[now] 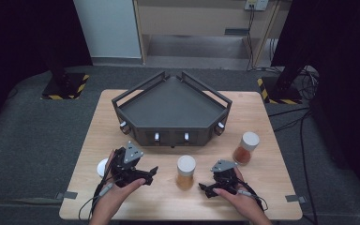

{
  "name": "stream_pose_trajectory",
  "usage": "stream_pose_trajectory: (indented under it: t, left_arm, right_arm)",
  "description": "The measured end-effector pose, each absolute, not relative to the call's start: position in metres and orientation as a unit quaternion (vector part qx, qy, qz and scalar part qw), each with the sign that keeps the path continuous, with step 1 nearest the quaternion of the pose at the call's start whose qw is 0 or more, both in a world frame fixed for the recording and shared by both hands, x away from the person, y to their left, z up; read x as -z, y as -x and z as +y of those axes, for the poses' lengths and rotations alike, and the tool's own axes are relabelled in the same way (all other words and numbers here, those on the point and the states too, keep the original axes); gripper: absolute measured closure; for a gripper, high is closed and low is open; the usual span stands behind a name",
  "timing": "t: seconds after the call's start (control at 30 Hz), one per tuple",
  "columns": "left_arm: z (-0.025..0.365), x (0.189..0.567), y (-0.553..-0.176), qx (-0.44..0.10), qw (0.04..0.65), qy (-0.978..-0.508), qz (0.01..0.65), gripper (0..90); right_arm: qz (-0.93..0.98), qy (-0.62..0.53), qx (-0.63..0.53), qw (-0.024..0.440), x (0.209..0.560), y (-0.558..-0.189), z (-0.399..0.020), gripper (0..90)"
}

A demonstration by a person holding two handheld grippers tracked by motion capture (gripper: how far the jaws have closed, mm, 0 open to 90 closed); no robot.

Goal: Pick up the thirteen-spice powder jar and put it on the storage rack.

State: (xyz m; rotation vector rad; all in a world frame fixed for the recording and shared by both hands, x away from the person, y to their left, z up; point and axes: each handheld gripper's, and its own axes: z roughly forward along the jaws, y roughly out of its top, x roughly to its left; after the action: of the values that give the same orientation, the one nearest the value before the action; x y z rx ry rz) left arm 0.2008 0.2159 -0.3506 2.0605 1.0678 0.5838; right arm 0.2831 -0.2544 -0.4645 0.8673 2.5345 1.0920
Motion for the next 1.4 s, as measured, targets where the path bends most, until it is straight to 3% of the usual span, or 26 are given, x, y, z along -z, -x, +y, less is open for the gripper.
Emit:
stream_pose_trajectory:
  t: [1.4]
  left_arm:
    - [0.259,0.343,-0.178,-0.26,0.371,-0.772,0.446,1.3]
  right_arm:
    - [0.869,-0.298,-0.375,0.124,0.464,-0.283,-0.254,0.6]
